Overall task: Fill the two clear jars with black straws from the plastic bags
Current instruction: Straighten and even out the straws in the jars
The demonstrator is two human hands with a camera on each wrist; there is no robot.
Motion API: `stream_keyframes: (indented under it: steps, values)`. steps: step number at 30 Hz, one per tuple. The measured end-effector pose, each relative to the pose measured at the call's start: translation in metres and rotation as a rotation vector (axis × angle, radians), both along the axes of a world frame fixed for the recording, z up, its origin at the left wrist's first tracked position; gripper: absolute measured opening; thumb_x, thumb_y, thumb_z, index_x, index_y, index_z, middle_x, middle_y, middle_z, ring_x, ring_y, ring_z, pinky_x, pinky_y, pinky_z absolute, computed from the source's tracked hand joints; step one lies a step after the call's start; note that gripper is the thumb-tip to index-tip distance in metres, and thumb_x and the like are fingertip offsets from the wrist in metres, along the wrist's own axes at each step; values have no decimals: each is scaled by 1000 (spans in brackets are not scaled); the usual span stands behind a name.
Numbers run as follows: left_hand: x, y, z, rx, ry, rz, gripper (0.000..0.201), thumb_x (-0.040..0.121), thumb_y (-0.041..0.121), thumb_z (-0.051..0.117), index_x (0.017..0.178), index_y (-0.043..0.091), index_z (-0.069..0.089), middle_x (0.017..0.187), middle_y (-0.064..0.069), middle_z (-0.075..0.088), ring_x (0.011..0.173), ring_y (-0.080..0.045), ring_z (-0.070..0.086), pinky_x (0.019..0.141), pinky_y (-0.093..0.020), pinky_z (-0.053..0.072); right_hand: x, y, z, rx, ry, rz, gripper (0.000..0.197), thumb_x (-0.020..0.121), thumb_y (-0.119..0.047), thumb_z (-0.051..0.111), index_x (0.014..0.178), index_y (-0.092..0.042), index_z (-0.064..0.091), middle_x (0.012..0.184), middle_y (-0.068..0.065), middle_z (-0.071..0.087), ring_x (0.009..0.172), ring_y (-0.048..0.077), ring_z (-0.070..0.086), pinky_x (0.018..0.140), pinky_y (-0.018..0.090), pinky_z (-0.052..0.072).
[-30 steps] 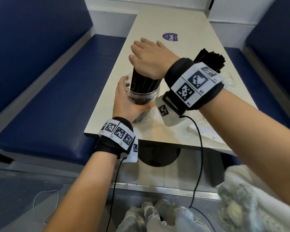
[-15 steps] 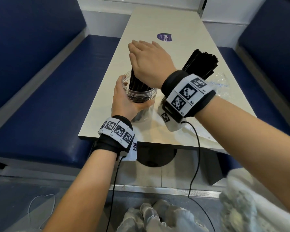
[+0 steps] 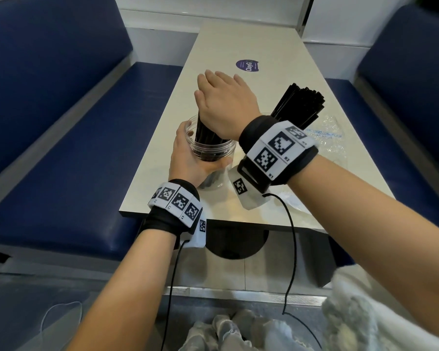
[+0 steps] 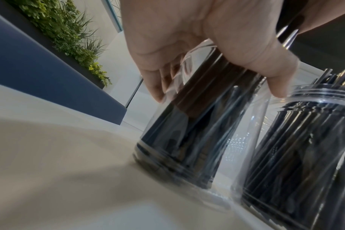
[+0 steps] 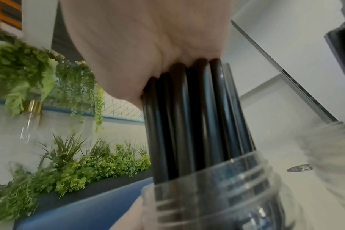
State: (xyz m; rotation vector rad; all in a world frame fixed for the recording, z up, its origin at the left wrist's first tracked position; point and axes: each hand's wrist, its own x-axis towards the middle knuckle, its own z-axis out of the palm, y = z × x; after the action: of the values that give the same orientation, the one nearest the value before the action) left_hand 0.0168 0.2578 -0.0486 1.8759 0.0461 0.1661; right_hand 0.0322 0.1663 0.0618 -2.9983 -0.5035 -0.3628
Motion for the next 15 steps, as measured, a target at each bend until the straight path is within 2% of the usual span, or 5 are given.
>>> stream_keyframes:
  steps: [4,7,10,15]
  values:
    - [-1,-1,2,16,16,0,119,34,53,82,135,31,26,139,-3,47,129,-22,46,106,-46,41,-2,-8,13,-50,109,61,44,100,-24,19,139,-6,30,151,11,29,139,27,25,113,44,17]
    - [1,-1,2,33,21,3,116,42,41,88,138,27,25,141,-4,45,130,-22,43,108,-46,38,-6,-12,17,-42,149,91,47,101,-27,16,144,-9,21,157,7,18,144,24,15,117,43,9]
    - [2,0,1,68,3,11,110,49,33,90,138,22,27,140,-4,45,129,-21,44,108,-42,39,-10,-15,14,10,116,97,48,101,-29,16,147,-12,17,157,0,18,145,18,13,117,37,6]
    - [3,-1,0,68,-12,18,109,50,31,90,138,21,27,138,-4,47,128,-20,45,107,-41,40,-11,-15,13,51,136,98,47,102,-30,14,146,-14,20,157,-1,21,145,16,14,117,36,7]
